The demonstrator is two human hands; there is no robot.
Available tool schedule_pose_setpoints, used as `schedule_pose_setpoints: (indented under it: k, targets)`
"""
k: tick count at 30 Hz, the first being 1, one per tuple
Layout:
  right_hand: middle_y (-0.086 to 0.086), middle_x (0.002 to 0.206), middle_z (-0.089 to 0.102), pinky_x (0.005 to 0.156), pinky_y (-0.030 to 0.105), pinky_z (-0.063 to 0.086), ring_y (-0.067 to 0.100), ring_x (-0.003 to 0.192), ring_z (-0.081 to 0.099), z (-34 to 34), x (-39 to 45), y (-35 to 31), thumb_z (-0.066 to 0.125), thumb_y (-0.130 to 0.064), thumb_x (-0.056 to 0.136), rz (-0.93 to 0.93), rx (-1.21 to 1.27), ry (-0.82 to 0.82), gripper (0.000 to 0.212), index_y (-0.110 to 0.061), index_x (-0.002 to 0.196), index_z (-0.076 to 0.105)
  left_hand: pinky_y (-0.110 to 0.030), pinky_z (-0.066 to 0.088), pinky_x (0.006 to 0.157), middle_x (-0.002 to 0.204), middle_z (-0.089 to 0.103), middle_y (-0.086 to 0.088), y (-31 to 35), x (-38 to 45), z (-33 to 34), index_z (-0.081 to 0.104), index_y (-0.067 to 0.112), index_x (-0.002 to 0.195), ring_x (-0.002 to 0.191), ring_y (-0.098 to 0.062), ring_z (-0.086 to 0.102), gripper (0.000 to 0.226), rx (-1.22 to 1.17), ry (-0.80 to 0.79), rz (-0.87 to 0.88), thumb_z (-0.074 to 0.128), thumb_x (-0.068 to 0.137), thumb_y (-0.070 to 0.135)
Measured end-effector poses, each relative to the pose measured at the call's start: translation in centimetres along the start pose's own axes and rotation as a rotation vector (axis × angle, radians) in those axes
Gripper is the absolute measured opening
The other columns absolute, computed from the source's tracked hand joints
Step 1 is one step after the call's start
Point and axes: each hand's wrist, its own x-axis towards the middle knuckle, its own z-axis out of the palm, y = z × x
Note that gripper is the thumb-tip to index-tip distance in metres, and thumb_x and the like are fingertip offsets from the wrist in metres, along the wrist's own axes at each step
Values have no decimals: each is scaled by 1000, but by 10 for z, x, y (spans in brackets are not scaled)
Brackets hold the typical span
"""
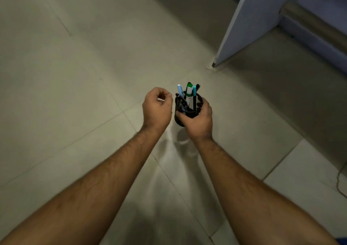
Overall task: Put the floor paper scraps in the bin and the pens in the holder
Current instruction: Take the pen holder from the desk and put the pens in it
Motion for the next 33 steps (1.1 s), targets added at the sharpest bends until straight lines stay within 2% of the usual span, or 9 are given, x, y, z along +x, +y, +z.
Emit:
schedule_pose_setpoints:
  k: [2,6,11,15,18,20,27,31,33]
  targets:
    - [-11,117,51,91,21,48,8,106,58,-14,-7,-43,86,-33,62,-16,28,-20,79,-27,131,49,-41,59,68,80,64,6,35,3,-22,59,30,77,73,-18,63,10,35,37,-64,59,84,22]
    - [-15,117,52,88,17,47,2,104,59,-46,-31,-178,84,-34,61,-69,102,-95,75,-33,128,49,-24,45,67,76,59,10,151,9,-94,61,20,96,69,-11,57,11,181,40,-112,60,85,19]
    - [-19,114,51,82,11,43,-3,102,57,-84,-76,-356,85,-33,61,-146,109,-270,74,-37,125,49,-26,48,80,99,68,2,302,-5,-203,64,19,102,91,-17,62,20,374,103,-59,62,83,25]
    - [-17,113,52,89,22,49,4,104,58,-125,-127,-499,84,-36,58,-189,92,-394,76,-35,125,50,-30,49,87,107,67,0,425,-44,-305,62,18,112,100,-18,62,30,428,205,-103,65,83,27]
    - [-12,117,58,95,36,53,7,107,60,-148,-181,-595,83,-44,54,-255,73,-502,76,-37,122,50,-27,45,80,104,64,1,507,-87,-390,58,19,116,94,-17,59,36,396,286,-165,67,83,29]
    - [-13,117,58,95,38,54,7,108,61,-154,-221,-644,83,-47,51,-303,64,-572,78,-37,122,51,-27,45,79,103,62,2,543,-120,-441,59,19,116,93,-19,59,36,393,362,-200,68,83,29]
    - [-13,118,58,96,38,53,8,109,60,-117,-364,-732,82,-52,49,-421,47,-774,84,-35,125,50,-36,49,97,121,64,-2,570,-222,-579,59,18,120,112,-21,60,41,369,579,-249,68,82,32]
    - [-12,116,60,95,38,53,9,107,61,-66,-468,-756,83,-49,51,-490,19,-906,81,-32,123,52,-39,48,97,126,60,-6,539,-289,-679,58,20,122,115,-27,57,43,501,650,-330,65,82,34]
    - [-9,114,61,94,38,54,9,104,62,-30,-526,-762,84,-44,51,-509,5,-969,78,-30,121,53,-41,47,98,128,57,-8,506,-323,-736,55,20,126,116,-30,56,48,596,680,-431,64,81,35]
